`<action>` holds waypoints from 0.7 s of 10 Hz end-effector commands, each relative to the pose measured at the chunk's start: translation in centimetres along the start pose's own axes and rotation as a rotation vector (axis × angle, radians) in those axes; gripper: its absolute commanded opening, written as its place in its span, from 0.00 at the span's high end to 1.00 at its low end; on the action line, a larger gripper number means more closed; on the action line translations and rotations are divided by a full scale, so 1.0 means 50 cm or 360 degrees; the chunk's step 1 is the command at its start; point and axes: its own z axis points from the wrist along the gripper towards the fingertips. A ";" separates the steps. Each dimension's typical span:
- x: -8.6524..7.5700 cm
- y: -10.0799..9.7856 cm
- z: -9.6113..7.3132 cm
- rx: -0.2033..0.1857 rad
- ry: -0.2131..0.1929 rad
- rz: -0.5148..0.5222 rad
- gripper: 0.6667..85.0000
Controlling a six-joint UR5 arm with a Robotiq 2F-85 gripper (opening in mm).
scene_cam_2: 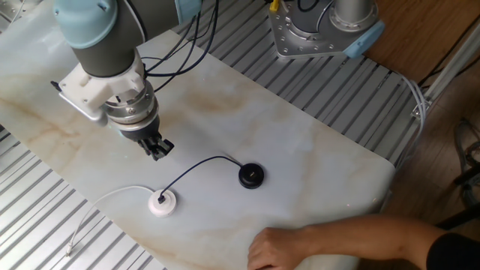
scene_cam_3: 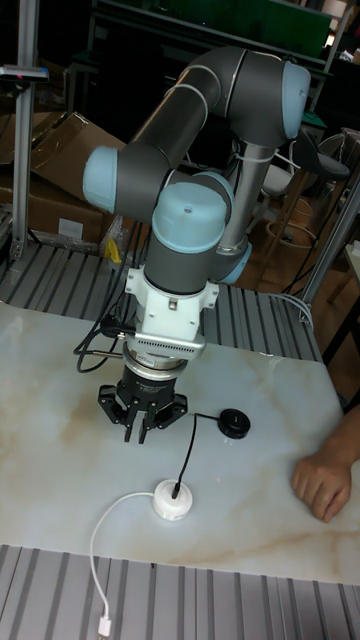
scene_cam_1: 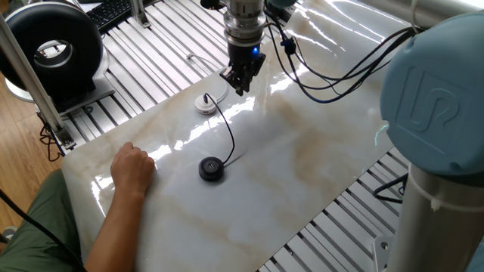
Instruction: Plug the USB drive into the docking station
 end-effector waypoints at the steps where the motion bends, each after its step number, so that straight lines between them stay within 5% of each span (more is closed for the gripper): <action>1: -0.006 -0.006 0.020 -0.0048 -0.0079 -0.0024 0.67; 7: -0.002 -0.007 0.013 -0.0028 -0.0080 -0.0034 0.65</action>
